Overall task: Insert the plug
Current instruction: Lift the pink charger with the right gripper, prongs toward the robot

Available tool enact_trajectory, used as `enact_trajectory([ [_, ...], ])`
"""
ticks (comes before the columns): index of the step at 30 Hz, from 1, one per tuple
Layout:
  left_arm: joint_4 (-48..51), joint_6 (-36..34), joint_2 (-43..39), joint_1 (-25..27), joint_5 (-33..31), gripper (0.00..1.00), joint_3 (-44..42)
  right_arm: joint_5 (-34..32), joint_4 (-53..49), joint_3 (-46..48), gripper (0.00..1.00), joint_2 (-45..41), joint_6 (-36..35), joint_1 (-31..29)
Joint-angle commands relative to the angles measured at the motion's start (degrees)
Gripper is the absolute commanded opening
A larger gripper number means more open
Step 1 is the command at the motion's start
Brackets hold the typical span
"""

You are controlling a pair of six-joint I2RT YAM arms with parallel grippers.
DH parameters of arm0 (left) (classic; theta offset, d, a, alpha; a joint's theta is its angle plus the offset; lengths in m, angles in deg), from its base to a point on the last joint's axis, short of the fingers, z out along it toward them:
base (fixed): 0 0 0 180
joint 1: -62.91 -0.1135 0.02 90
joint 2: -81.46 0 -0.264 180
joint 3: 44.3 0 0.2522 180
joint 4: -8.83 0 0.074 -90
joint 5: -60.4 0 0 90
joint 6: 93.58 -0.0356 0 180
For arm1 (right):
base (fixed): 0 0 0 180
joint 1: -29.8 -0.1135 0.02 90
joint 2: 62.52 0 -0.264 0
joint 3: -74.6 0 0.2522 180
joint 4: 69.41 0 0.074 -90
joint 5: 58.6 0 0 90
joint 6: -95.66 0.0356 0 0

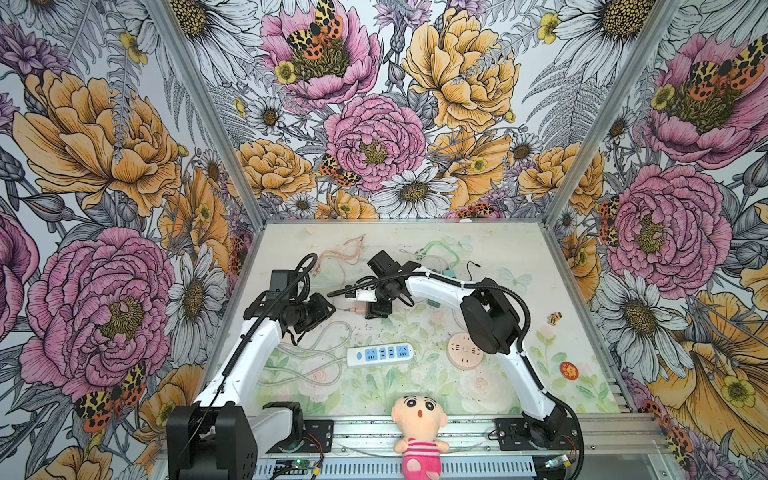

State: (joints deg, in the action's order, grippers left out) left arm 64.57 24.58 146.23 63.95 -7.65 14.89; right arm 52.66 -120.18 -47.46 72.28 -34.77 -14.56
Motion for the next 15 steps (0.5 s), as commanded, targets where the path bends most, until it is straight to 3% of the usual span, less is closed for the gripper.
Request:
enact_trajectory([
  [1, -0.5, 0.4, -1.5, -0.8, 0.5, 0.42, -1.1, -0.2, -0.3, -1.5, 0.65, 1.6, 2.2, -0.6],
  [10, -0.5, 0.9, -3.5, -1.7, 1.1, 0.42, -2.4, -5.2, -0.3, 1.4, 0.54, 1.2, 0.0, -0.8],
  [15, -0.5, 2.0, -4.8, -1.7, 1.5, 0.43, -2.6, -2.0, 0.0, 3.0, 0.41, -0.6, 0.9, -0.8],
])
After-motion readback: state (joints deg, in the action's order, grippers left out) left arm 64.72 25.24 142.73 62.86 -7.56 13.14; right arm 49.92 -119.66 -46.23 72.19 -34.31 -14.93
